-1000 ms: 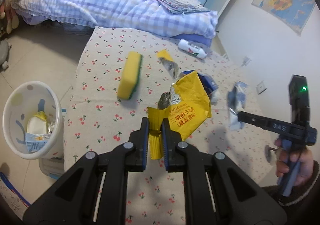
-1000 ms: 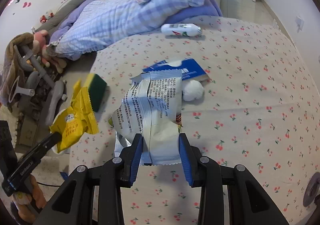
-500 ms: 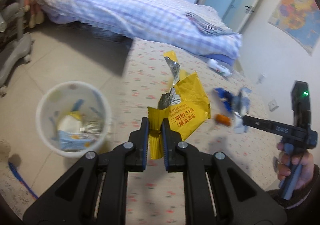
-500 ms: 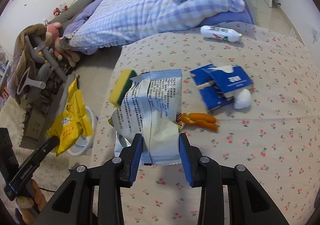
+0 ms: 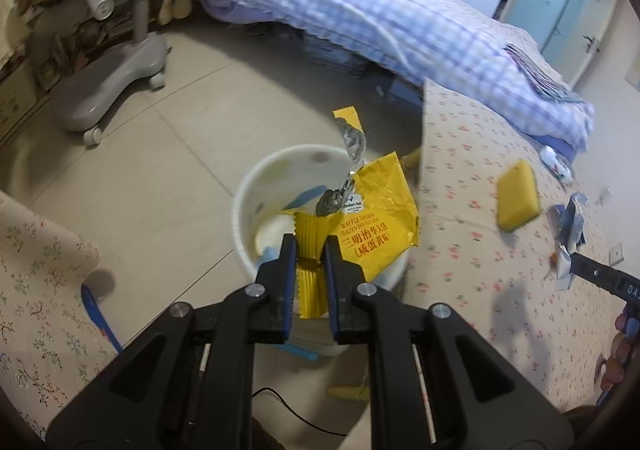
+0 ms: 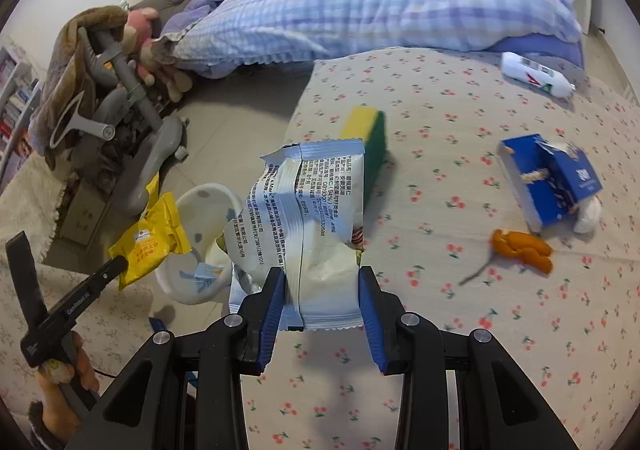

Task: Collect trash
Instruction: 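Lift the snack bag and foil packet and carry them toward the wastebasket, then open the left tool over the basket while the right tool opens to drop the foil packet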

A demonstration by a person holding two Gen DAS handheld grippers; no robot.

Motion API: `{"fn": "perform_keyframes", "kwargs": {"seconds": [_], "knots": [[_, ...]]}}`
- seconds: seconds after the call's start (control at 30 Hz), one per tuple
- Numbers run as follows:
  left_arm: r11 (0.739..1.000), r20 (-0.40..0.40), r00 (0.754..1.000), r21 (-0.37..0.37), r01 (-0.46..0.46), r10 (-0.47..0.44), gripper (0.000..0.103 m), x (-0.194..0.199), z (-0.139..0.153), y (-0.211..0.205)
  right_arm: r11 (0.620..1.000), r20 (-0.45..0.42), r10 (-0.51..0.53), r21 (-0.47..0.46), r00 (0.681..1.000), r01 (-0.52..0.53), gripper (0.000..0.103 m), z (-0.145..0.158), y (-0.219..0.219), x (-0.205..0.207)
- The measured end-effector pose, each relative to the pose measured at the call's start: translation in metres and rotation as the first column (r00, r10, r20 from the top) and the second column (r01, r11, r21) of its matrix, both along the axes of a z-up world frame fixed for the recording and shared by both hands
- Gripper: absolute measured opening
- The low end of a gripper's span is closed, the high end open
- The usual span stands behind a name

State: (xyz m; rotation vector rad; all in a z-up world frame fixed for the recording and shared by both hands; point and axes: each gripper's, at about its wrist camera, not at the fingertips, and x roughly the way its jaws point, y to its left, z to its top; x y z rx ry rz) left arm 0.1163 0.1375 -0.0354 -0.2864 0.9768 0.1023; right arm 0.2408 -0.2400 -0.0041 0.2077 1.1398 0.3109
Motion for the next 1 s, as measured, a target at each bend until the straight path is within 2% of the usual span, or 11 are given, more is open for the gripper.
{"fn": "perform_keyframes", "kwargs": {"seconds": [0.07, 0.13, 0.2, 0.27, 0.4, 0.57, 0.6, 0.7, 0.73, 0.97, 1.0], "knots": [[1.000, 0.000, 1.000, 0.006, -0.013, 0.013, 0.017, 0.001, -0.003, 0.006, 1.000, 0.003, 0.013, 0.001, 1.000, -0.013, 0.038, -0.002, 0.011, 0.003], [0.999, -0.021, 1.000, 0.030, -0.018, 0.019, 0.028, 0.004, -0.006, 0.009, 1.000, 0.003, 0.024, 0.005, 1.000, -0.024, 0.038, -0.005, 0.022, 0.004], [0.999, -0.041, 0.999, 0.043, -0.031, 0.033, 0.075, 0.005, -0.008, 0.012, 0.999, 0.001, 0.033, 0.013, 0.999, -0.033, 0.038, -0.008, 0.033, 0.008], [0.997, -0.042, 0.998, 0.056, -0.053, 0.055, 0.091, 0.003, -0.007, 0.018, 0.999, -0.004, 0.045, 0.020, 0.999, -0.045, 0.038, -0.013, 0.045, 0.011], [0.995, -0.082, 0.994, 0.081, -0.061, 0.068, 0.091, -0.001, -0.010, 0.027, 0.997, -0.008, 0.080, 0.017, 0.997, -0.080, 0.038, -0.020, 0.071, 0.014], [0.995, -0.122, 0.988, 0.050, -0.088, 0.093, 0.091, -0.009, -0.019, 0.044, 0.995, -0.034, 0.100, -0.018, 0.994, -0.101, 0.038, -0.036, 0.097, 0.019], [0.995, -0.129, 0.987, 0.043, -0.094, 0.099, 0.091, -0.011, -0.021, 0.048, 0.996, -0.055, 0.084, -0.015, 0.995, -0.085, 0.040, -0.041, 0.098, 0.021], [0.994, -0.141, 0.984, 0.034, -0.101, 0.105, 0.091, -0.016, -0.024, 0.055, 0.999, -0.096, 0.039, 0.011, 0.995, -0.038, 0.056, -0.051, 0.094, 0.026], [0.994, -0.143, 0.984, 0.032, -0.102, 0.105, 0.091, -0.017, -0.024, 0.056, 1.000, -0.104, 0.016, 0.015, 0.994, -0.015, 0.057, -0.056, 0.091, 0.030], [0.995, -0.151, 0.983, 0.011, -0.101, 0.101, 0.091, -0.021, -0.027, 0.063, 0.998, -0.125, -0.052, 0.032, 0.991, 0.056, 0.056, -0.082, 0.080, 0.057], [0.995, -0.151, 0.983, 0.009, -0.100, 0.100, 0.091, -0.021, -0.027, 0.065, 0.997, -0.131, -0.053, 0.044, 0.990, 0.060, 0.052, -0.086, 0.081, 0.060]]}}
